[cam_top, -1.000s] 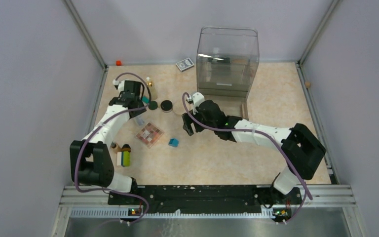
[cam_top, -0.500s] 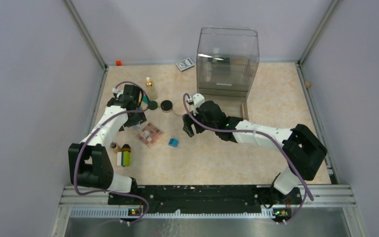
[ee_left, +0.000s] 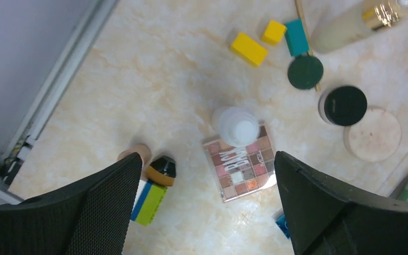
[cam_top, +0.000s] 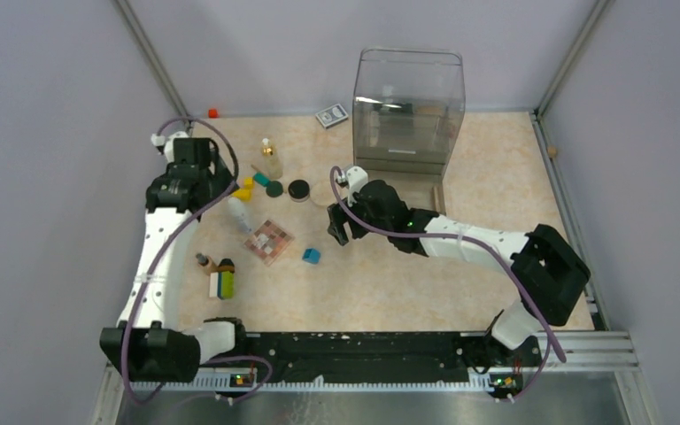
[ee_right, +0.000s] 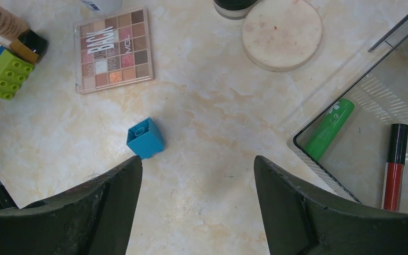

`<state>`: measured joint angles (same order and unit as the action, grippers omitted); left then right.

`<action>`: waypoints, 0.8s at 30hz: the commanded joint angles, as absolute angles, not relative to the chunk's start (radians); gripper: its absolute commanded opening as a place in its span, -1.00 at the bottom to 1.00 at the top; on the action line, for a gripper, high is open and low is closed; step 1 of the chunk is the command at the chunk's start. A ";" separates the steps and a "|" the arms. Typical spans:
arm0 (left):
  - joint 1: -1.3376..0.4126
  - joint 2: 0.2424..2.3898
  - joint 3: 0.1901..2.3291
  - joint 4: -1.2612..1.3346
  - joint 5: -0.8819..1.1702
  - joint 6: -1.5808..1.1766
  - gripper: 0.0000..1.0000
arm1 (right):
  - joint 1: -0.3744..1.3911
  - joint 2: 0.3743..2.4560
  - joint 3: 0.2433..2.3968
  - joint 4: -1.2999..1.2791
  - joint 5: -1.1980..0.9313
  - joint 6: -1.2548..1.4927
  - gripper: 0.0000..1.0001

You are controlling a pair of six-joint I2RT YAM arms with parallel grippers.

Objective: Organize the makeup
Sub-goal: Place the makeup at the center of the board.

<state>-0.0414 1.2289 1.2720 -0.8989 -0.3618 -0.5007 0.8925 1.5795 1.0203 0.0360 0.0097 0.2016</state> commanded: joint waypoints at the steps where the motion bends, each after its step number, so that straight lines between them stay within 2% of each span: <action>1: 0.119 1.130 1.317 -1.013 -0.431 -0.463 0.98 | 0.886 1.523 1.008 0.066 0.006 0.193 0.52; 3: 0.231 1.102 1.289 -1.028 -0.427 -0.428 0.98 | 0.885 1.521 1.006 0.070 0.004 0.195 0.52; 6: 0.304 1.086 1.225 -1.017 -0.410 -0.410 0.98 | 0.885 1.520 1.006 0.076 -0.026 0.203 0.52; 16: 0.338 1.108 0.946 -0.857 -0.233 -0.466 0.98 | 0.885 1.512 1.000 0.077 -0.035 0.207 0.52; 24: 0.337 1.172 0.874 -0.808 -0.145 -0.525 0.94 | 0.885 1.514 1.003 0.075 -0.036 0.205 0.52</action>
